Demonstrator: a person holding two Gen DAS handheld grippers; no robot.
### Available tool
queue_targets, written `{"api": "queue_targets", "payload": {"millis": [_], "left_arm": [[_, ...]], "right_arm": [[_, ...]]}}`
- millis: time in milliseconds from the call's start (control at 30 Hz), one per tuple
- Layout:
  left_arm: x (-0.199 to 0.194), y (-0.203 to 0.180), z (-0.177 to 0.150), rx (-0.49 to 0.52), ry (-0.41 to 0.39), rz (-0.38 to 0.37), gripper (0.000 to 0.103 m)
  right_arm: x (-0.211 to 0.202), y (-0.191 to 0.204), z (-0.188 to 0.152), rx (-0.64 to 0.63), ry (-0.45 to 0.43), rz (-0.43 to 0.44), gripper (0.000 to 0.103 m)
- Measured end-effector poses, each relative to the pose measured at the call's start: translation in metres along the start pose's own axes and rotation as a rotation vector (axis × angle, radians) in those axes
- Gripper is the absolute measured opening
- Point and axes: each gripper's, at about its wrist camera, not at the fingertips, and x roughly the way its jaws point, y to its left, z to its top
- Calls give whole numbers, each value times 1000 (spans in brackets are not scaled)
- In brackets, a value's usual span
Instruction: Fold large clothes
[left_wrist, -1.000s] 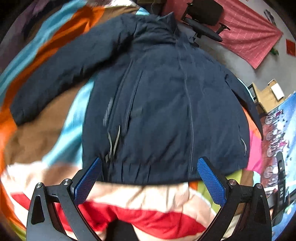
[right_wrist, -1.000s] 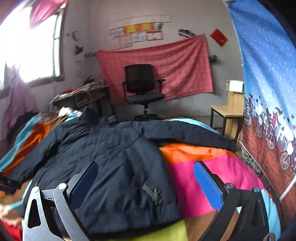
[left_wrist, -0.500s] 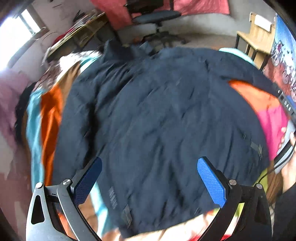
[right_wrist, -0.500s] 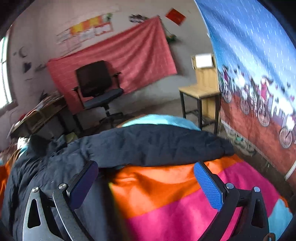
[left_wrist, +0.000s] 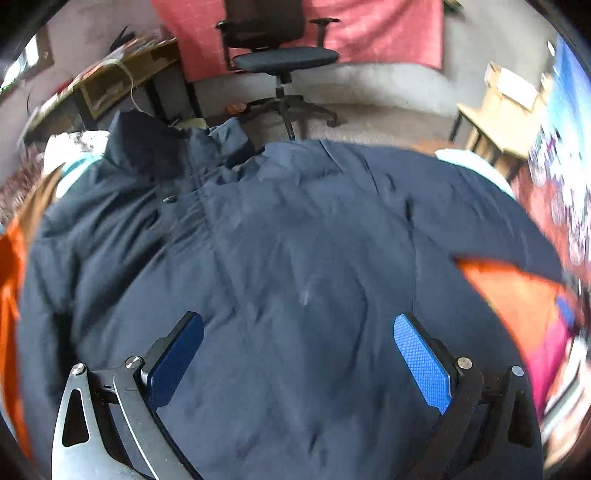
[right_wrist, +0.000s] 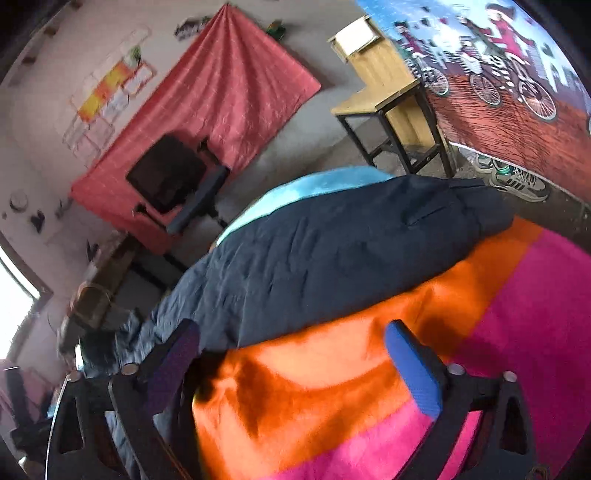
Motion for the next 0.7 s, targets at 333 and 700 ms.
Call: {"api": "queue_targets", "payload": {"millis": [333,700], "left_arm": [[77,-49,56,31,-86,-18,101],[146,-80,44,192,1,66,102]], "right_arm": [[3,-33,17,149,-29,25,65],[4,-52,21,274,-67,-24,30]]}}
